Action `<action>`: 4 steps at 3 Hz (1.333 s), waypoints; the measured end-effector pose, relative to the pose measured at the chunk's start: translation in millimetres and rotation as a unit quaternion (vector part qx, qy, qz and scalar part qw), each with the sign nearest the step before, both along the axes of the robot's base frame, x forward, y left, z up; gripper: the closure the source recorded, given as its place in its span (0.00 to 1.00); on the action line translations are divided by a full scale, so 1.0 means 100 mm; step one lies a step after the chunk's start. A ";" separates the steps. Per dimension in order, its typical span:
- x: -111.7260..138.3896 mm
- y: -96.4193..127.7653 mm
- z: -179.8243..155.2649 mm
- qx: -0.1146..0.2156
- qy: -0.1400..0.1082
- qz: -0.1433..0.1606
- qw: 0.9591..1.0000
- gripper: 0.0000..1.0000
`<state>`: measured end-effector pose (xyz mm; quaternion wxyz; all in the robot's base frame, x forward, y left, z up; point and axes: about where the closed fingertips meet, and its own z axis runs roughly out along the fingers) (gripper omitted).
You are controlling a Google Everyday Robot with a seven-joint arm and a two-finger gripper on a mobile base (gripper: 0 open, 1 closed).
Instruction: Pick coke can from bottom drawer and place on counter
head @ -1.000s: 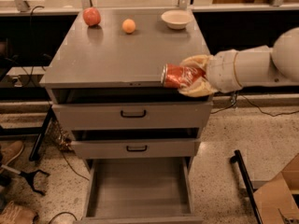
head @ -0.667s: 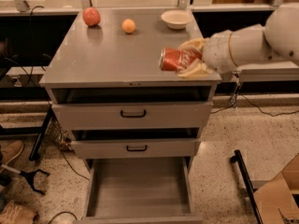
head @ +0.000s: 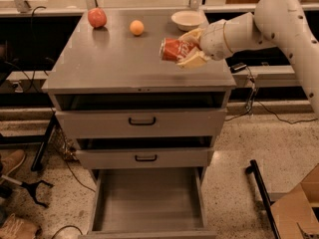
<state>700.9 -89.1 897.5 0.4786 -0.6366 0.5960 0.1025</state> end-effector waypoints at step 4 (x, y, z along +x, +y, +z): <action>0.53 0.26 -0.36 0.022 0.044 0.029 0.998 0.04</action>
Offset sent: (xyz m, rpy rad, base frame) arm 0.0580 0.0192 -0.0271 0.0345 0.0765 0.0396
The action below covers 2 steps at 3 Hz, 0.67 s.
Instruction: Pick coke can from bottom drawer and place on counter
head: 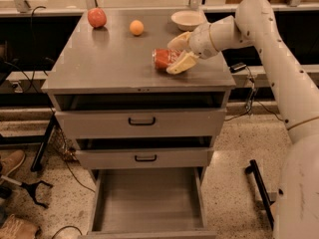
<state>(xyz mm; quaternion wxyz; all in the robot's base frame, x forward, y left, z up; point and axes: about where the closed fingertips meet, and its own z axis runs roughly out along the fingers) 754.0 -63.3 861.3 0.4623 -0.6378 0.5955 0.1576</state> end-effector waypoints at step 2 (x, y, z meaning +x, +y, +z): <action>0.01 0.00 -0.02 0.001 0.005 0.003 1.000 0.00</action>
Offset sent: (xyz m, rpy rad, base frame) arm -0.0342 -0.0200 0.0148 0.0262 -0.0462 -0.0076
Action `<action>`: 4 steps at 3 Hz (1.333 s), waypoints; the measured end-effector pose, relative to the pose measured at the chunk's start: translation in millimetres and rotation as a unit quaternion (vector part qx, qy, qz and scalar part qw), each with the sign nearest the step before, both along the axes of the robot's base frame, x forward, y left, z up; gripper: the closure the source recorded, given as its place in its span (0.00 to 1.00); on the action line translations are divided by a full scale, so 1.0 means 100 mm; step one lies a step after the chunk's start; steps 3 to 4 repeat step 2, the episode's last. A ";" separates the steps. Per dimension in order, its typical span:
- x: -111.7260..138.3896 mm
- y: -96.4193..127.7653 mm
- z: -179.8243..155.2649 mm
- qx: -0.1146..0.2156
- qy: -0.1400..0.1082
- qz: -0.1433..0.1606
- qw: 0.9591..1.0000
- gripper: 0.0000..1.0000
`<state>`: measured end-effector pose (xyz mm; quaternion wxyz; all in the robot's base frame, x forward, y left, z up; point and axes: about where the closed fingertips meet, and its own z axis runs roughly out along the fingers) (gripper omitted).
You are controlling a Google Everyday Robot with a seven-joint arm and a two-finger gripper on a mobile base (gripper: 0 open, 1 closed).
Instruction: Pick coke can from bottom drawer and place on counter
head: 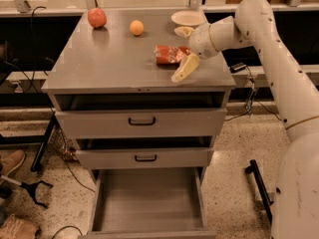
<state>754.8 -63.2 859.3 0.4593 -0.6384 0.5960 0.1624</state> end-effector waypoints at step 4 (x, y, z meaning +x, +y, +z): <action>-0.68 -0.14 0.89 0.013 -0.098 -0.037 0.994 0.00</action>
Offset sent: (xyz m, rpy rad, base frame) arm -0.2450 -0.0767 0.0767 -0.0545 -0.3015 -0.2449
